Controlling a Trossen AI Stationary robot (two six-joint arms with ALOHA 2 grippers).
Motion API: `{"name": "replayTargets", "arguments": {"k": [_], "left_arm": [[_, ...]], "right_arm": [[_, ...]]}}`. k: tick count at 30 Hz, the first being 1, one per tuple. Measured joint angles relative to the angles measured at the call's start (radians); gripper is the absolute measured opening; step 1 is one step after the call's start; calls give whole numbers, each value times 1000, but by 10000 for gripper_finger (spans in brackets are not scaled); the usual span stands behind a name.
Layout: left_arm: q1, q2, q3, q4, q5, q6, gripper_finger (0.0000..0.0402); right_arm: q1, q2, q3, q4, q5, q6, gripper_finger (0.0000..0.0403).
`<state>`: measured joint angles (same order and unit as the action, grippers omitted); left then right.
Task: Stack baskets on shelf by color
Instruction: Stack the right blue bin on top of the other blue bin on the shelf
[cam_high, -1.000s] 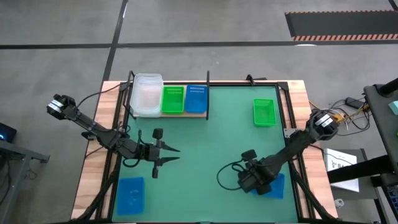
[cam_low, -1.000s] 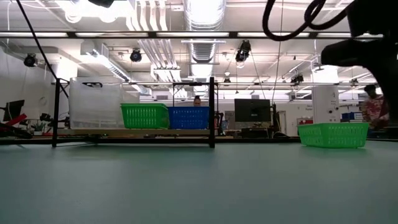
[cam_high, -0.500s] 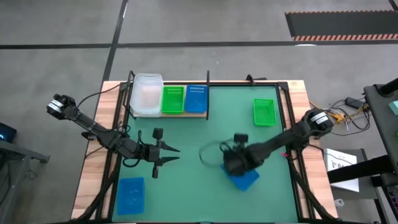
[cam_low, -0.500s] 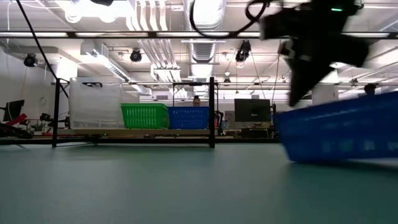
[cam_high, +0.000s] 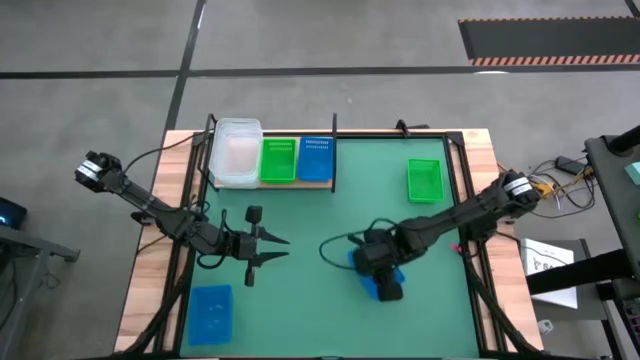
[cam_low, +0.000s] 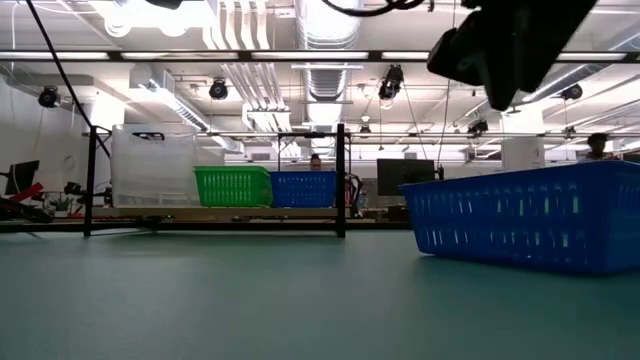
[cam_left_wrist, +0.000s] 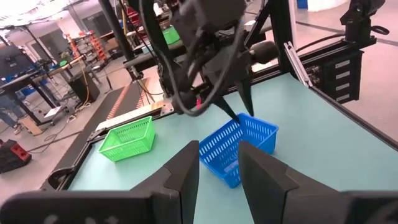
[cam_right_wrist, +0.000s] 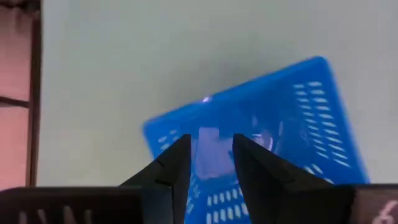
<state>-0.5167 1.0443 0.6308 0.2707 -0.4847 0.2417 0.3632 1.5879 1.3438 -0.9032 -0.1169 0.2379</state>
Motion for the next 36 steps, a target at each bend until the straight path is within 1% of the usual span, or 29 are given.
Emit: {"name": "replayTargets", "arguments": {"k": [4, 8, 11, 12, 14, 15, 16, 18, 21, 25, 28, 30, 33, 35, 36], "left_arm": [[0, 0, 0, 1, 0, 0, 96], [0, 0, 0, 2, 0, 1, 96], [0, 0, 0, 3, 0, 8, 96], [0, 0, 0, 8, 0, 8, 96], [0, -1, 0, 22, -3, 7, 96], [0, -2, 0, 33, -4, 1, 96], [0, -2, 0, 45, -4, -6, 96], [0, -3, 0, 47, -4, -40, 96], [0, 0, 1, 16, -4, -98, 96], [0, 14, 0, 0, -4, -97, 96], [0, 17, 0, 5, -4, -65, 96], [0, 20, 1, 7, -6, -51, 96], [0, 21, 1, 5, -9, -48, 96], [0, 21, 1, 8, -11, -46, 96], [0, 21, 1, 6, -11, -46, 96]], "right_arm": [[30, 2, -59, 89, 50, -27, 119], [32, 33, -123, 126, 226, -51, 95], [-18, 75, -155, 259, 324, -157, 69], [-35, 89, -158, 307, 396, -184, 60], [-61, 101, -146, 339, 595, -198, 41], [-68, 101, -132, 330, 661, -206, 32], [-74, 91, -121, 326, 682, -218, 24], [-71, 55, -113, 325, 659, -250, 13], [-26, 3, -113, 353, 595, -228, 10], [36, -15, -119, 354, 482, -177, 9], [78, -14, -125, 392, 448, -140, 10], [94, -9, -127, 408, 411, -111, 18], [95, -5, -133, 427, 349, -39, 45], [90, -6, -144, 456, 362, -16, 69], [90, -6, -153, 466, 387, -15, 80]]}}
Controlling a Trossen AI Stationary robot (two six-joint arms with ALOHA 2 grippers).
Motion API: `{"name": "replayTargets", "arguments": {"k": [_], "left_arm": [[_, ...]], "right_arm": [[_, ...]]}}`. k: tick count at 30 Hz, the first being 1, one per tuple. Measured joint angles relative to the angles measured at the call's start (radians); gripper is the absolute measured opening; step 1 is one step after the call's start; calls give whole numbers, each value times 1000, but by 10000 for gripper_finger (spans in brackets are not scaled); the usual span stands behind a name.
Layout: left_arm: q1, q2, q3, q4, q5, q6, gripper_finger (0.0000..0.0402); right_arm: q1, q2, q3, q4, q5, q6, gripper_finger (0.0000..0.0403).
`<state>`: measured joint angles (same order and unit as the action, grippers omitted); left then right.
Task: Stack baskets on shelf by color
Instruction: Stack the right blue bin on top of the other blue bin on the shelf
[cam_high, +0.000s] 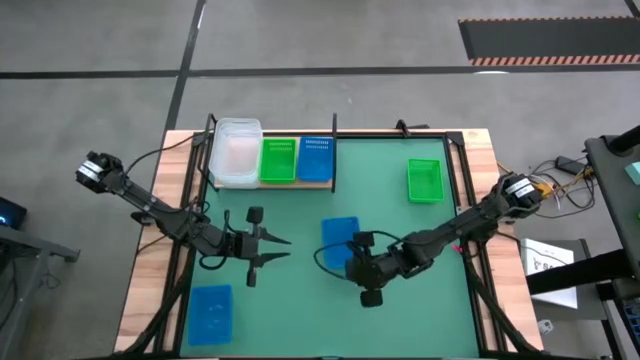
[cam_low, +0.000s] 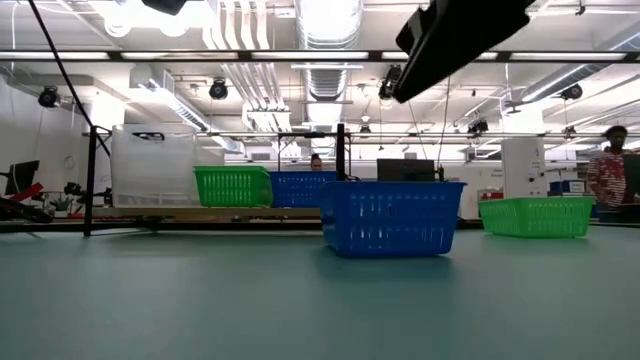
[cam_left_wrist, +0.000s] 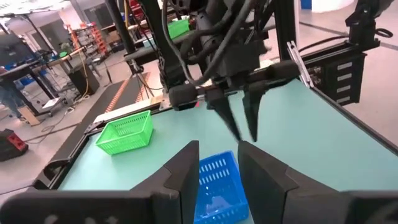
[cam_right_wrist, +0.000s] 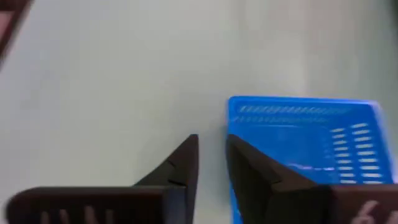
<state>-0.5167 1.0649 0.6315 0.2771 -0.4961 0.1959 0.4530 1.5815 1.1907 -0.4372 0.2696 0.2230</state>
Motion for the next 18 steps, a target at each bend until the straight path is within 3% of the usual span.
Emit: {"name": "replayTargets", "arguments": {"k": [10, 13, 18], "left_arm": [[0, -3, 0, 0, -7, 39, 96], [0, -3, 0, -3, -11, 69, 96], [0, -11, 0, 1, -17, 104, 96]], "right_arm": [[-61, 11, -174, 243, -27, -3, 157], [-81, 37, -226, 383, -114, -10, 164], [-97, 104, -252, 477, -114, -25, 155]]}}
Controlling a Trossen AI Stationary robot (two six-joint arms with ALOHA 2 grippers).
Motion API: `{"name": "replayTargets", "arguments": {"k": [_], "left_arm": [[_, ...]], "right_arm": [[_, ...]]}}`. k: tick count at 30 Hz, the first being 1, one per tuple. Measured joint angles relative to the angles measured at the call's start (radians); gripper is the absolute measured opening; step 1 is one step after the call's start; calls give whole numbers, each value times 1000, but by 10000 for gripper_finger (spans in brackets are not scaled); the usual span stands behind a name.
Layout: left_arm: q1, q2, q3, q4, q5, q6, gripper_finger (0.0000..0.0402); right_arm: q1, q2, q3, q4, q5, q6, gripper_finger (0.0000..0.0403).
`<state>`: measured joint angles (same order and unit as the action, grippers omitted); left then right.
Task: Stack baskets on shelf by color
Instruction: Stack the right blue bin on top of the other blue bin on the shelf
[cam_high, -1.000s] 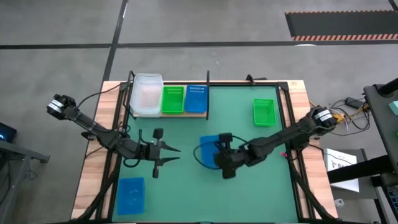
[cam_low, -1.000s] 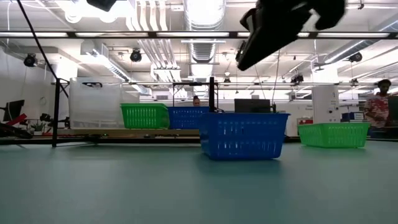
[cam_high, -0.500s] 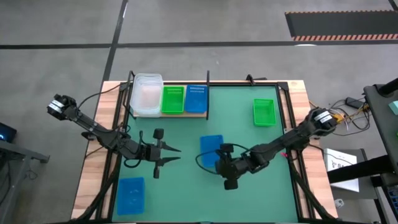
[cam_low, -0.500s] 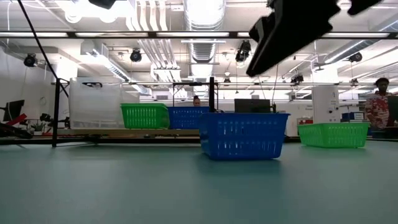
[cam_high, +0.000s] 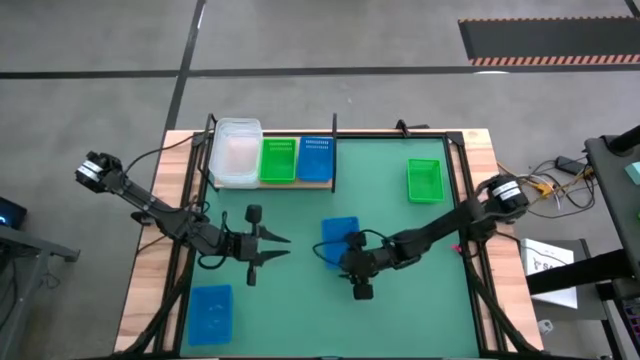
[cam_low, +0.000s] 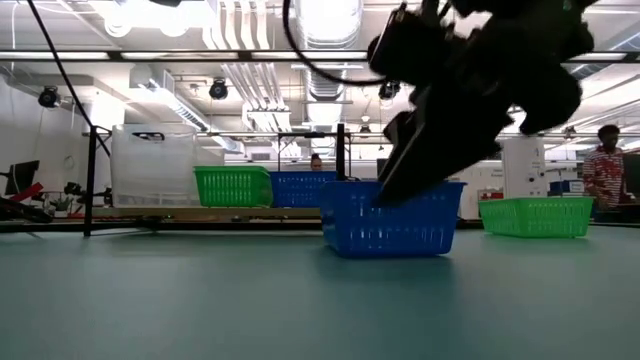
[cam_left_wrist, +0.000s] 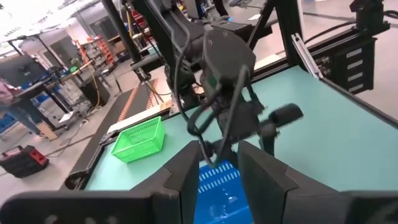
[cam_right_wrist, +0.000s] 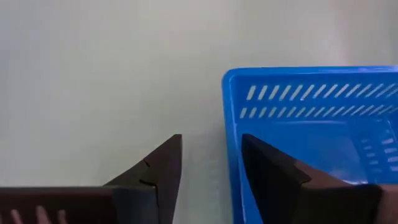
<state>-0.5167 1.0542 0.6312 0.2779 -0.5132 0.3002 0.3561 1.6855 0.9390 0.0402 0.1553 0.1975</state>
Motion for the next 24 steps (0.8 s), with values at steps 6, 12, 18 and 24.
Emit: {"name": "replayTargets", "arguments": {"k": [6, 12, 18, 24], "left_arm": [[0, -5, 0, -21, -26, 51, 96], [0, -50, -2, -47, -70, 152, 96], [-1, -189, -1, -84, -80, 176, 96], [-1, -333, -1, -132, -103, 172, 96]], "right_arm": [[-3, 53, 59, -16, 0, -38, 77], [13, 44, 220, -188, -6, -146, 14], [11, 46, 443, -367, 4, -242, 10], [-31, 47, 592, -421, 87, -373, 9]]}}
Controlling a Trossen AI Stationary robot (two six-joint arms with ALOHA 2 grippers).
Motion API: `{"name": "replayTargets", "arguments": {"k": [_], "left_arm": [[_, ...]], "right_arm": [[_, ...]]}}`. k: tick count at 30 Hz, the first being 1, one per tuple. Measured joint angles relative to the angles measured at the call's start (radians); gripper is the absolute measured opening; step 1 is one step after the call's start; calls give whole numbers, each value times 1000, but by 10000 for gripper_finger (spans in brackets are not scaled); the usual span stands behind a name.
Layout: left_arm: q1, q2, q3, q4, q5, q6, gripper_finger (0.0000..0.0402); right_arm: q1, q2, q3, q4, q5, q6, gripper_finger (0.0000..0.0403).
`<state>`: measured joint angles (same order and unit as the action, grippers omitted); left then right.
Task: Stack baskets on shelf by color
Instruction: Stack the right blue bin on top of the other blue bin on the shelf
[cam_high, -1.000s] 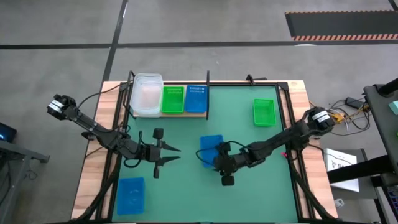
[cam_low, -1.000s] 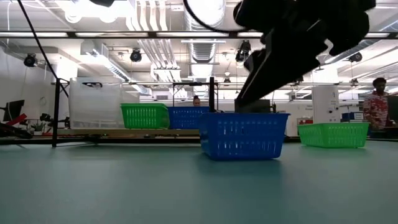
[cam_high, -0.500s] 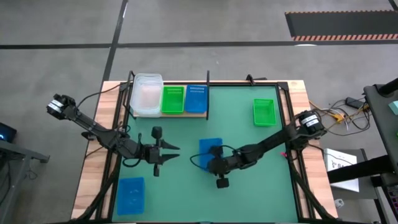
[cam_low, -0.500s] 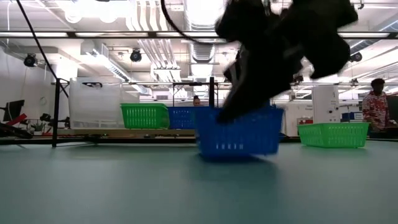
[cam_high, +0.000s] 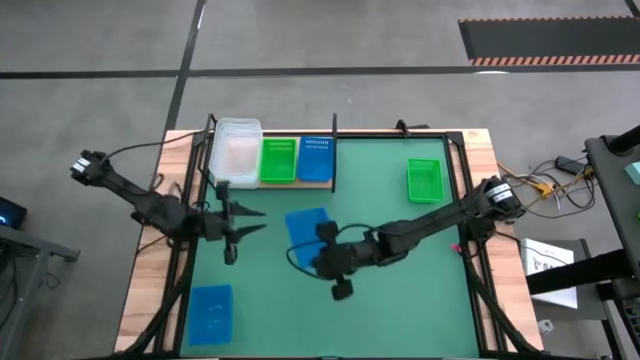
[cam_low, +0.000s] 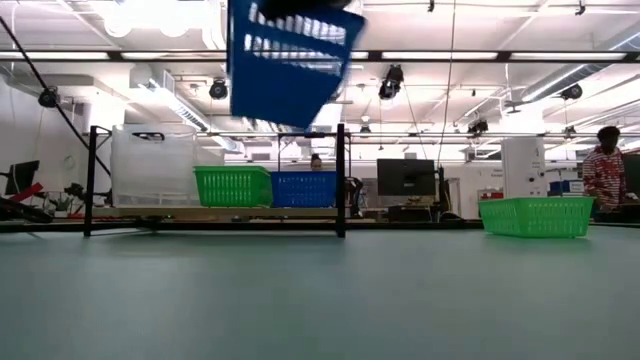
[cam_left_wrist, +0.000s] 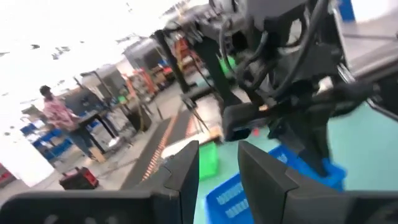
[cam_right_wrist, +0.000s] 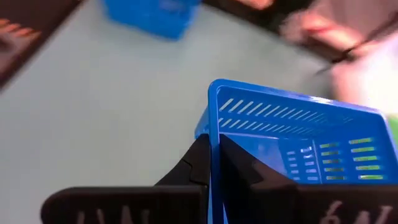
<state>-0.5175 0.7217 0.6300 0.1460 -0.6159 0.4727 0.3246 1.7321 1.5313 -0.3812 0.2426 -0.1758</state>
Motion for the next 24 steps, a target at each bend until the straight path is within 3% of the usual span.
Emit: {"name": "replayTargets", "arguments": {"k": [8, 17, 24], "left_arm": [[0, -135, -45, -23, -4, 13, 96], [0, -184, -82, 3, 0, -22, 96], [-1, -164, -82, 2, 3, -20, 96]], "right_arm": [[-190, 1, 97, -5, 50, -74, 9], [-434, 41, 108, 89, -91, -146, 9], [-519, 114, 116, 54, -112, -166, 9]]}}
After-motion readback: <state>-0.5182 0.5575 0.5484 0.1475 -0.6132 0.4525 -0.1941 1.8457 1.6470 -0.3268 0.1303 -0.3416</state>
